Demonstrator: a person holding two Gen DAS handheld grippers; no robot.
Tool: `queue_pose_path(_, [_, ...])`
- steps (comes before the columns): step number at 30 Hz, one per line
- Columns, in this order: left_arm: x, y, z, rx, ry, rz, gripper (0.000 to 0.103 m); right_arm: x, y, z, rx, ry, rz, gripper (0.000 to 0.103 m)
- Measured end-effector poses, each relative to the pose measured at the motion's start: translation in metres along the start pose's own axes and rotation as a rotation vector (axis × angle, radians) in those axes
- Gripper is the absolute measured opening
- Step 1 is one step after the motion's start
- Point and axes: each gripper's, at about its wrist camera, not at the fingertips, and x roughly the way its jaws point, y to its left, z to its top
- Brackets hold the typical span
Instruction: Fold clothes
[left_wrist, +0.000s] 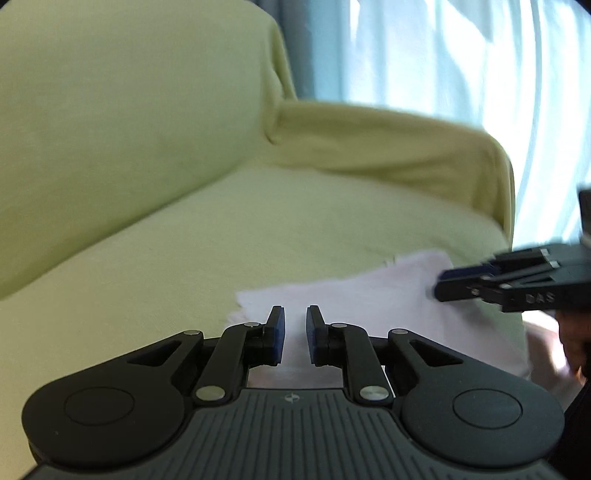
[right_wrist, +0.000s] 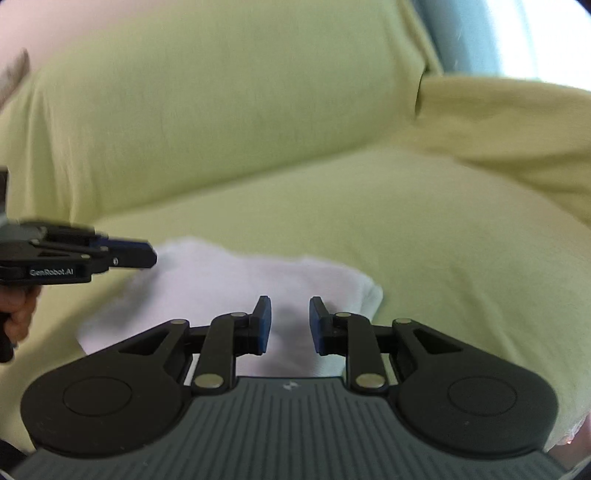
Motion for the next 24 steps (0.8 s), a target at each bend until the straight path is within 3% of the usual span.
queue_pose_path(1, [0.004,-0.004,0.000,0.017,0.006,-0.007,0.018,0.005,-0.002,0.001,-0.003,0.013,-0.007,0.002])
queue_pose_path(3, [0.012,-0.013,0.001,0.052,0.019,-0.022,0.020,0.006,-0.012,0.003,0.022,0.010,-0.053,0.000])
queue_pose_path(4, [0.013,-0.013,0.001,0.052,0.021,-0.025,0.020,0.004,-0.020,0.003,0.047,0.001,-0.081,0.015])
queue_pose_path(5, [0.011,-0.014,0.003,0.054,0.021,-0.018,0.020,0.001,-0.027,0.003,0.082,-0.009,-0.096,0.021])
queue_pose_path(8, [0.005,-0.023,0.011,0.085,0.007,-0.008,0.019,-0.009,-0.033,0.004,0.123,-0.073,-0.072,0.023])
queue_pose_path(10, [0.005,-0.032,0.019,0.092,-0.004,-0.048,0.019,-0.012,-0.026,0.006,0.100,-0.104,-0.036,0.023])
queue_pose_path(14, [0.022,-0.058,0.031,0.155,0.010,-0.136,0.020,0.005,-0.005,0.009,-0.001,-0.061,0.019,0.023])
queue_pose_path(16, [0.034,-0.072,0.035,0.195,0.028,-0.164,0.020,0.016,0.000,0.010,-0.051,-0.033,0.006,0.016])
queue_pose_path(19, [0.054,-0.078,0.038,0.229,0.070,-0.143,0.020,0.028,-0.003,0.015,-0.073,-0.021,-0.028,0.007])
queue_pose_path(24, [0.073,-0.067,0.043,0.186,0.088,-0.110,0.020,0.032,-0.018,0.016,0.000,-0.025,-0.028,0.006])
